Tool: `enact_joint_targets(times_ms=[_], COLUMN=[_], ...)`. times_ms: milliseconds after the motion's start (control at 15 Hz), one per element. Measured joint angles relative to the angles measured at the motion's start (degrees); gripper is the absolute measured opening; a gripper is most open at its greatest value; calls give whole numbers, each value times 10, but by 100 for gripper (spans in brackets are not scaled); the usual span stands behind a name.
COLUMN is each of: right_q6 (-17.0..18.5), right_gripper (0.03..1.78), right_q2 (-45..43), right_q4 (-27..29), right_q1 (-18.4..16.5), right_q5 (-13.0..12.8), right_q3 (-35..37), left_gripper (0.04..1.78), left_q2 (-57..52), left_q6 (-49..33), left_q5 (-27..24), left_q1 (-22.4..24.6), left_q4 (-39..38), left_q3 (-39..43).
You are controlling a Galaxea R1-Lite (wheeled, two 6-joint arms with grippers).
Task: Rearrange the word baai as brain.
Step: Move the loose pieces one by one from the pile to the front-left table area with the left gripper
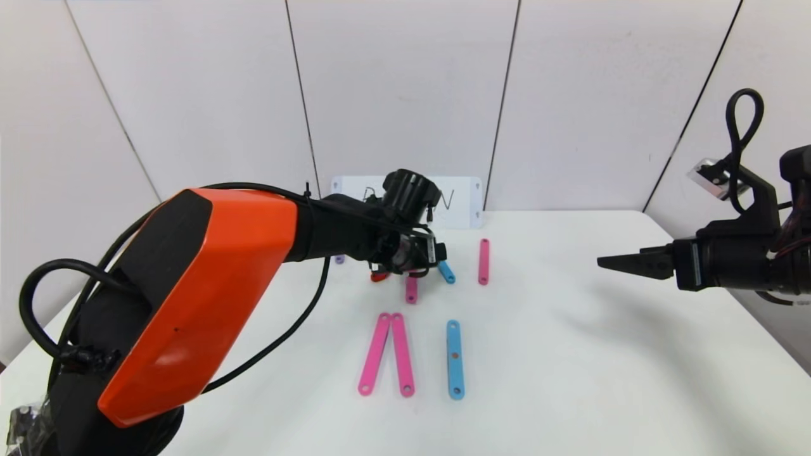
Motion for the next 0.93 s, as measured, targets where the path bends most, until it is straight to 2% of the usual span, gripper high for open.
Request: enact_joint_targets(times_ms=[400, 600, 733, 933], right_q6=[-2, 1, 1, 1], right_gripper=[174, 174, 174, 174], right_q2=[-3, -4, -3, 1], right_q4=[-1, -1, -1, -1], right_q1=[3, 6, 9, 10], right_q5=[0, -2, -4, -3], right_q3=[2, 1, 0, -2], left_gripper=[174, 174, 174, 174], left_q2=[-65, -114, -153, -204], left_q6=[44, 49, 54, 108], left_q5=[17, 13, 12, 8], left_q1=[42, 63, 76, 103], left_q4=[47, 104, 153, 164], left_q3=[7, 15, 39, 97])
